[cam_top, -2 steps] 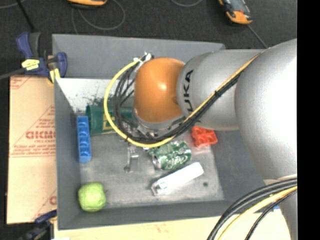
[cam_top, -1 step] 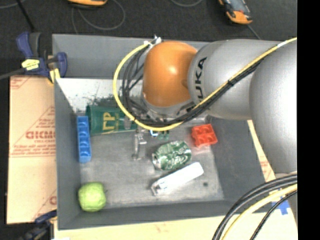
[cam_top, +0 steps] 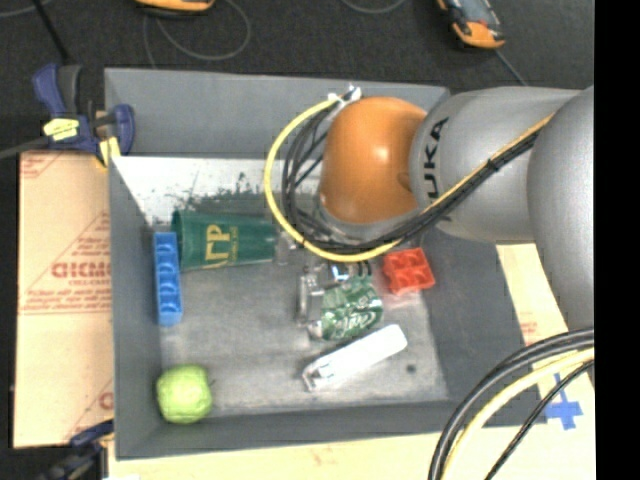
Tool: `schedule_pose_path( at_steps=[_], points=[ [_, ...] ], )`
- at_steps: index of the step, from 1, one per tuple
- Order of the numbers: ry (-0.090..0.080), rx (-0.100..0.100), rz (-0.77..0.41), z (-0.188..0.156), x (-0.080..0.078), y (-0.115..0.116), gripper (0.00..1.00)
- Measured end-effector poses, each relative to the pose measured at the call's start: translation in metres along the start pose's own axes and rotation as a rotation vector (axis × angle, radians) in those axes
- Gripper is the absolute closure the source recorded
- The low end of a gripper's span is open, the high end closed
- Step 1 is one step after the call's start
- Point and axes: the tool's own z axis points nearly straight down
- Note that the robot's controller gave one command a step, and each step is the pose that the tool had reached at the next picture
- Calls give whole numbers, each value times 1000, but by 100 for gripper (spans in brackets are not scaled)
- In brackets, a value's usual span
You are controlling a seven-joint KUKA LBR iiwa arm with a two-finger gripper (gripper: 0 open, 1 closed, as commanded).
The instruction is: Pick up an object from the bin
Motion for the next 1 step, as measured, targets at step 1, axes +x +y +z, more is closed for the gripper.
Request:
schedule_pose_path(
  at_steps=[1],
  points=[
    [7, 2, -85, 25, 24, -23, 0]
  ],
)
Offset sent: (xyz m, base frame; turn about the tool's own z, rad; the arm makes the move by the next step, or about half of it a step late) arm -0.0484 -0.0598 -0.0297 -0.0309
